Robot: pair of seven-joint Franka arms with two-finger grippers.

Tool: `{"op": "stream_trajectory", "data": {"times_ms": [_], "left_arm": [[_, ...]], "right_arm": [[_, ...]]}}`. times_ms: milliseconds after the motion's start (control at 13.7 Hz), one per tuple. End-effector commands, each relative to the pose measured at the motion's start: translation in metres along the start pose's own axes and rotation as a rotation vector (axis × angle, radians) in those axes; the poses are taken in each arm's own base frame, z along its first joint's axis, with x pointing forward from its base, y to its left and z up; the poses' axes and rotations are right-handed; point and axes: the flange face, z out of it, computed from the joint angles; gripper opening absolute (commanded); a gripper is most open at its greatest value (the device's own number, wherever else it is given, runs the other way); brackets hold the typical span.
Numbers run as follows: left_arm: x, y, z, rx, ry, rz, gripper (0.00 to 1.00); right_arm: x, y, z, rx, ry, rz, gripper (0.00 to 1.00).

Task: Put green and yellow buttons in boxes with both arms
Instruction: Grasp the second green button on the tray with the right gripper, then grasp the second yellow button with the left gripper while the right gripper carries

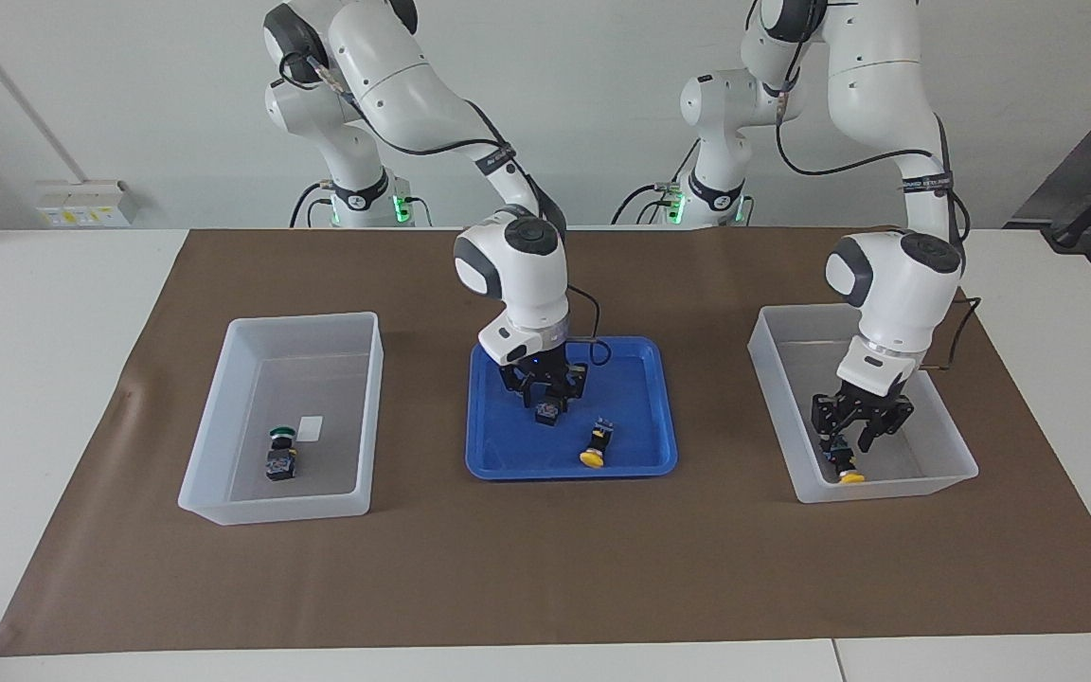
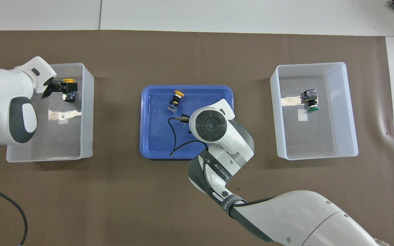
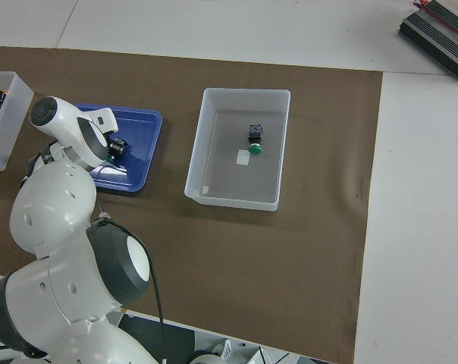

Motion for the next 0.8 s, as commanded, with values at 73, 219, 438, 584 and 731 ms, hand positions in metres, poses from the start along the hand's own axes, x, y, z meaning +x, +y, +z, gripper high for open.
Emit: {"op": "stream_trajectory", "data": {"times_ms": [73, 219, 438, 584, 731], "left_arm": [[0.019, 0.016, -0.071, -0.026, -0.045, 0.025, 1.0], [0.027, 0.054, -0.085, -0.044, -0.059, -0.007, 1.0], [0.026, 0.134, -0.081, -0.08, -0.015, -0.023, 1.0], [0.02, 0.179, -0.078, -0.105, 0.01, -0.013, 1.0], [0.01, 0.226, -0.066, -0.135, 0.032, -0.003, 1.0]], "right_arm": [[0.041, 0.025, -0.093, -0.05, 0.063, -0.033, 0.0], [0.067, 0.06, -0.129, -0.078, 0.074, -0.083, 0.0], [0.1, 0.123, -0.168, -0.141, 0.048, -0.221, 0.0], [0.122, 0.174, -0.192, -0.158, 0.019, -0.289, 0.0], [0.138, 0.224, -0.206, -0.116, -0.025, -0.343, 0.0]]}}
